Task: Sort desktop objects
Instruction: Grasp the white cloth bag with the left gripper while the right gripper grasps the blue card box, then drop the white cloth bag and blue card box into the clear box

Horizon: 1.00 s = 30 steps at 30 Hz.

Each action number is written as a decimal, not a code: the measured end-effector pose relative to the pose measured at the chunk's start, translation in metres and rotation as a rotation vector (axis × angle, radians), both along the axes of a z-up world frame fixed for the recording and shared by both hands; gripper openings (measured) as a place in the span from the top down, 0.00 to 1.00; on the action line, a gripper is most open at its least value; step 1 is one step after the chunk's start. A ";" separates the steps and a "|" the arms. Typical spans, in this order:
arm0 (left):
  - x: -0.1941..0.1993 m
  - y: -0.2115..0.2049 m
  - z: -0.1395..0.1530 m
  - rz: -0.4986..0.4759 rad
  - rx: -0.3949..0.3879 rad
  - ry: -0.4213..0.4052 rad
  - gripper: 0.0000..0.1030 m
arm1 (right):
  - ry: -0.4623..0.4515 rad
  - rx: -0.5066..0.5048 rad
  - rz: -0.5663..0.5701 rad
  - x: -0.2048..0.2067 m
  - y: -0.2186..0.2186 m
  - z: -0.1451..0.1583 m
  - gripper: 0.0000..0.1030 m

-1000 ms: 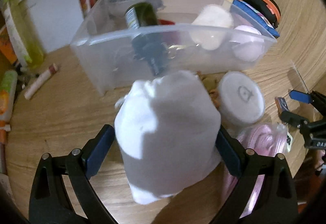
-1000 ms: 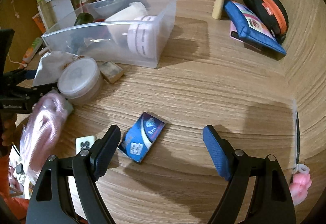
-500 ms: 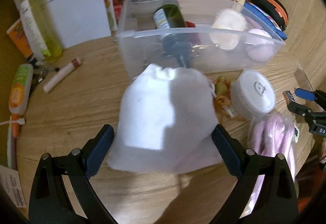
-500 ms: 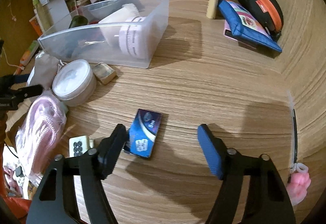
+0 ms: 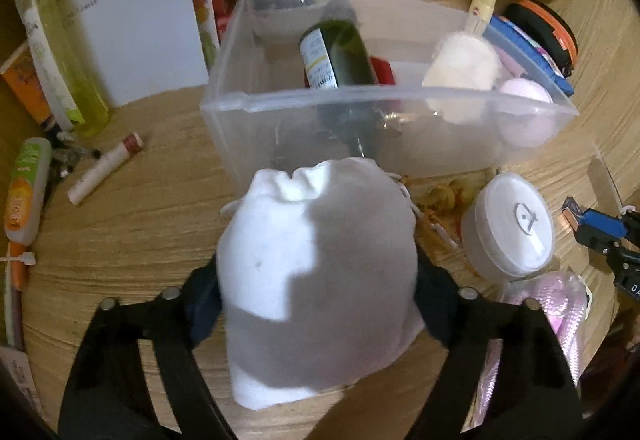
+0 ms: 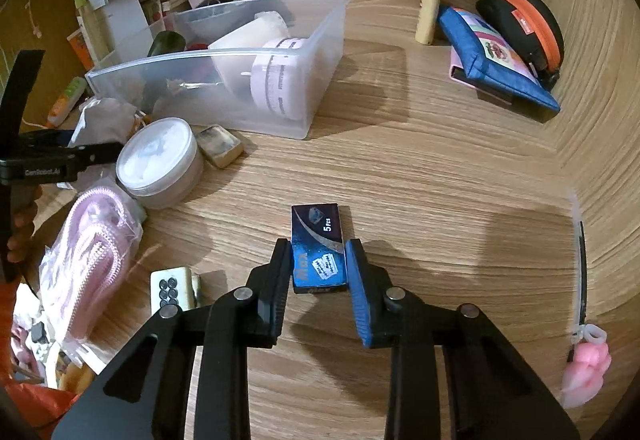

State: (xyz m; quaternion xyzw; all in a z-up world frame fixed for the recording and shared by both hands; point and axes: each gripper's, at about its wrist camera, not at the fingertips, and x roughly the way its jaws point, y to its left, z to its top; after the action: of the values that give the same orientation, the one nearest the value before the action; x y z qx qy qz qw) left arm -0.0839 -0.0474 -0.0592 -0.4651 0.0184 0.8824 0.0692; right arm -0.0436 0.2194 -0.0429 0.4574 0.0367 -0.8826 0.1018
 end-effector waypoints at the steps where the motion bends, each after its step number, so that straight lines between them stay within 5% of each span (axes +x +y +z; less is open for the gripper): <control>1: 0.001 0.002 0.002 -0.004 -0.005 0.011 0.30 | 0.000 -0.005 -0.001 0.000 0.000 0.001 0.75; 17: 0.040 -0.009 0.069 -0.001 0.040 0.215 0.31 | 0.089 -0.093 -0.018 -0.003 0.007 0.038 0.75; 30: 0.010 0.001 0.094 -0.014 0.031 0.286 0.31 | 0.169 -0.152 0.021 -0.020 -0.012 0.071 0.75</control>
State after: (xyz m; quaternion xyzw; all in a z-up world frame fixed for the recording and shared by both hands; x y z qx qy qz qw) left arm -0.0739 -0.0461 0.0346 -0.3333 0.0178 0.9393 0.0793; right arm -0.0636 0.2071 0.0277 0.3721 -0.0174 -0.9171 0.1420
